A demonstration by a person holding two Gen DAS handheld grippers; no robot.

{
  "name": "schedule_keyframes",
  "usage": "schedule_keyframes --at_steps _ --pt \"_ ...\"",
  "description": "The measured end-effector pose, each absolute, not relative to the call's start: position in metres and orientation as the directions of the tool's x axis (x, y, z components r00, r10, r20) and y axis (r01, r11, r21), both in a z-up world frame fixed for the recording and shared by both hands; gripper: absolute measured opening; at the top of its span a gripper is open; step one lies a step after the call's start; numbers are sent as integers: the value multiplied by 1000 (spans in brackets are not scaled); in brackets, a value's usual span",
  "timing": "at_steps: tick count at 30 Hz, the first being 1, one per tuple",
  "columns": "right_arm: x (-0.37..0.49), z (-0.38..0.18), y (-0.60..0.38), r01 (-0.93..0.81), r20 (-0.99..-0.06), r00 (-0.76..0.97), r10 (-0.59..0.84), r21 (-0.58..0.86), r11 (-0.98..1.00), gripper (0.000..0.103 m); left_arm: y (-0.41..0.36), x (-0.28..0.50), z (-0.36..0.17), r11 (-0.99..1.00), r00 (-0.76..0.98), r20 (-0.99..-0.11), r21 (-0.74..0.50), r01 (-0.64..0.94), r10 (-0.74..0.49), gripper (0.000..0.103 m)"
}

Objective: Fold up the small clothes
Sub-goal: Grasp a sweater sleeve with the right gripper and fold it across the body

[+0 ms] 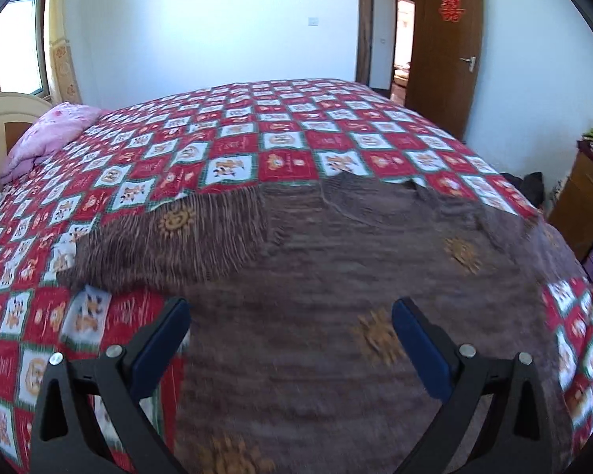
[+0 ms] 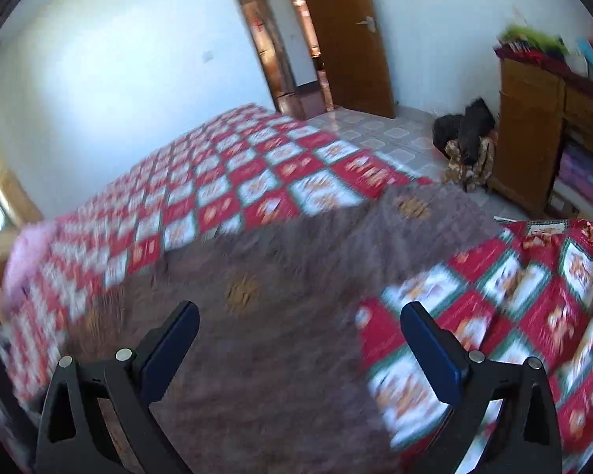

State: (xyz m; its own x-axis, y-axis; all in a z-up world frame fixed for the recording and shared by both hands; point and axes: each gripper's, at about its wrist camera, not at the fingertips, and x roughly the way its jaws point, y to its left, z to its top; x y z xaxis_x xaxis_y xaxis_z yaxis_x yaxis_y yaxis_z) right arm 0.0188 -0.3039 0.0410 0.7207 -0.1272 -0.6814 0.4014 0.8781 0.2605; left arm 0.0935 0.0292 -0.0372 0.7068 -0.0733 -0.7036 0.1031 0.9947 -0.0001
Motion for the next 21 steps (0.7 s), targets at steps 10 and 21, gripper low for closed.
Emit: schedule_keyframes --at_steps 10,21 --pt "24 -17 -529 662 -727 669 -154 489 569 46 26 147 -81 996 699 -713 87 6 58 103" --pt "50 -80 -549 712 -788 602 -128 456 534 40 21 159 -114 999 618 -786 43 4 31 103"
